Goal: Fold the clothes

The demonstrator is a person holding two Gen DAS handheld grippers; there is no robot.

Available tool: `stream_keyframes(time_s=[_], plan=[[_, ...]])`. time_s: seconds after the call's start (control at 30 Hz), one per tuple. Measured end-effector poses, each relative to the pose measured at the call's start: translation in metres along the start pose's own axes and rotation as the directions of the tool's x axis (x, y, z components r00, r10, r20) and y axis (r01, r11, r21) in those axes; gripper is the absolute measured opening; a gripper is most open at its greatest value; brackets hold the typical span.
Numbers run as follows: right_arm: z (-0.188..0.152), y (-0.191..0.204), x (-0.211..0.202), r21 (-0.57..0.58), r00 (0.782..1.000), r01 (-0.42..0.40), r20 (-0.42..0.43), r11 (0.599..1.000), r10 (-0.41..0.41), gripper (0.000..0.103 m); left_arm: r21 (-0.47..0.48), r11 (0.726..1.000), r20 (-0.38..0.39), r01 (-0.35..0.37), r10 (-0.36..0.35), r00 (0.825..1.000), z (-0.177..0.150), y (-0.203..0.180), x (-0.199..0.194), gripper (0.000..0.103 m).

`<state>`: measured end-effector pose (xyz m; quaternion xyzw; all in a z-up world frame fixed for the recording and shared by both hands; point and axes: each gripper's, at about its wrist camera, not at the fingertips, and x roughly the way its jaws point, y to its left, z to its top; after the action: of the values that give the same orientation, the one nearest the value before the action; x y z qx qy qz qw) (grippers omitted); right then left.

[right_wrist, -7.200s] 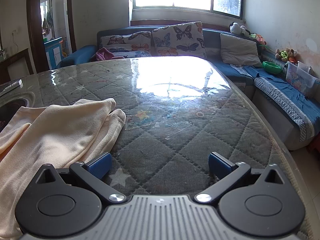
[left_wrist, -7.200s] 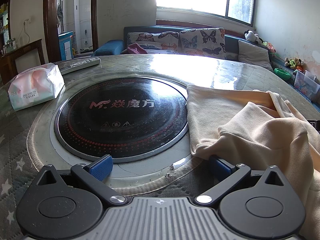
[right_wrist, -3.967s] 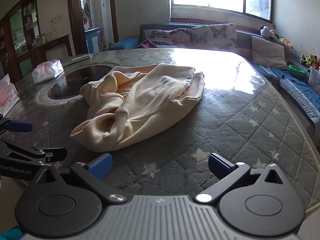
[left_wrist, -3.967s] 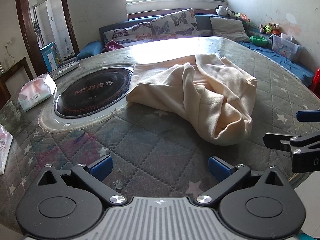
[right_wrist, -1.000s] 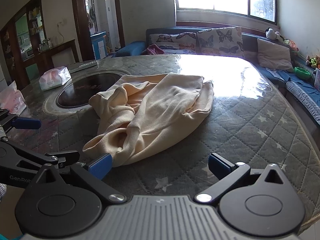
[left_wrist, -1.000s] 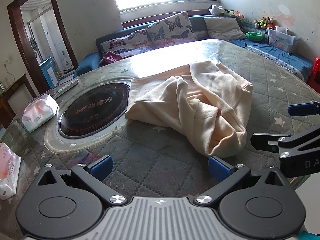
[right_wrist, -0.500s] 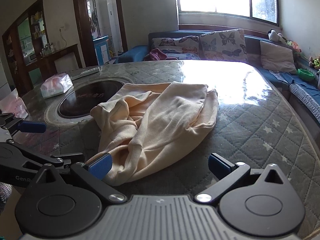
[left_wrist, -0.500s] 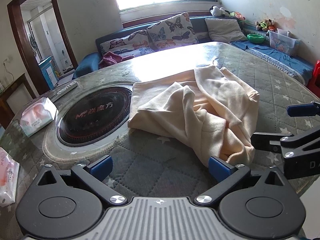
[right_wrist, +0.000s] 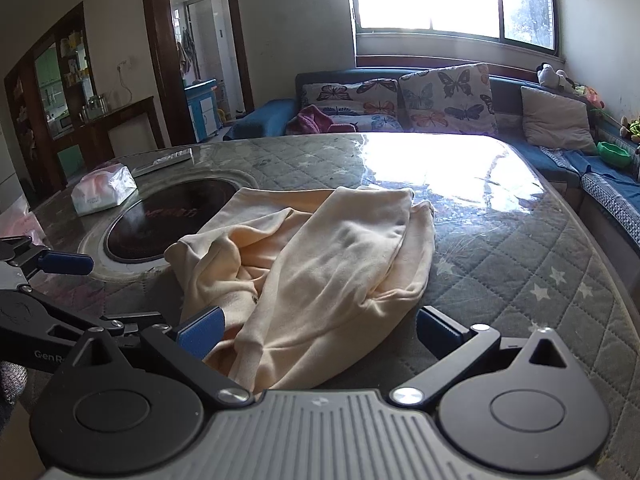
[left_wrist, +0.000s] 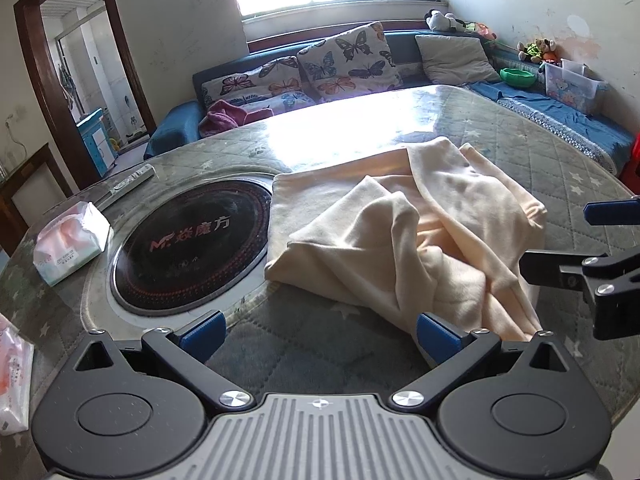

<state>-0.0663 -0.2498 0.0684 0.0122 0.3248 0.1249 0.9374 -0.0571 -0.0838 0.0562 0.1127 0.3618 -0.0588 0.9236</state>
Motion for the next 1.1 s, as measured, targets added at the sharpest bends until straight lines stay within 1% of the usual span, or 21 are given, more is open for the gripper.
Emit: stream_keyframes(time_s=[0.13,0.27,0.33,0.43,0.57,0.7,0.87,0.93,1.1], plan=[[0.003,-0.005,0.006,0.012,1.0,0.005,-0.007,1.0,-0.005,0.102,0.0,1.0,0.002,0.006,-0.006,1.0,0.009,0.002,0.008,0.103],[0.005,-0.012,0.013,0.032,1.0,0.016,-0.019,0.999,-0.016,0.102,-0.007,1.0,0.015,0.028,-0.028,0.999,0.019,0.003,0.015,0.103],[0.006,-0.015,0.016,0.043,1.0,0.016,-0.022,0.999,-0.015,0.098,-0.006,0.999,0.029,0.043,-0.042,0.999,0.024,0.003,0.018,0.103],[0.007,-0.02,0.02,0.053,0.999,0.021,-0.027,0.998,-0.019,0.097,-0.005,0.998,0.042,0.062,-0.062,0.997,0.031,0.003,0.024,0.102],[0.01,-0.024,0.024,0.061,1.0,0.02,-0.025,0.998,-0.018,0.094,-0.008,0.996,0.055,0.083,-0.083,0.995,0.04,0.004,0.03,0.094],[0.014,-0.029,0.028,0.066,0.999,0.019,-0.027,0.998,-0.017,0.088,-0.016,0.993,0.06,0.117,-0.116,0.991,0.052,0.008,0.039,0.084],[0.02,-0.033,0.033,0.06,0.999,0.017,-0.03,0.998,-0.015,0.082,-0.02,0.991,0.061,0.135,-0.133,0.989,0.067,0.012,0.055,0.062],[0.023,-0.035,0.037,0.058,1.0,0.013,-0.029,0.998,-0.011,0.079,-0.033,0.988,0.054,0.151,-0.149,0.987,0.074,0.015,0.064,0.062],[0.029,-0.039,0.04,0.058,1.0,0.001,-0.027,0.998,0.0,0.076,-0.041,0.978,0.039,0.203,-0.201,0.979,0.089,0.018,0.088,0.061]])
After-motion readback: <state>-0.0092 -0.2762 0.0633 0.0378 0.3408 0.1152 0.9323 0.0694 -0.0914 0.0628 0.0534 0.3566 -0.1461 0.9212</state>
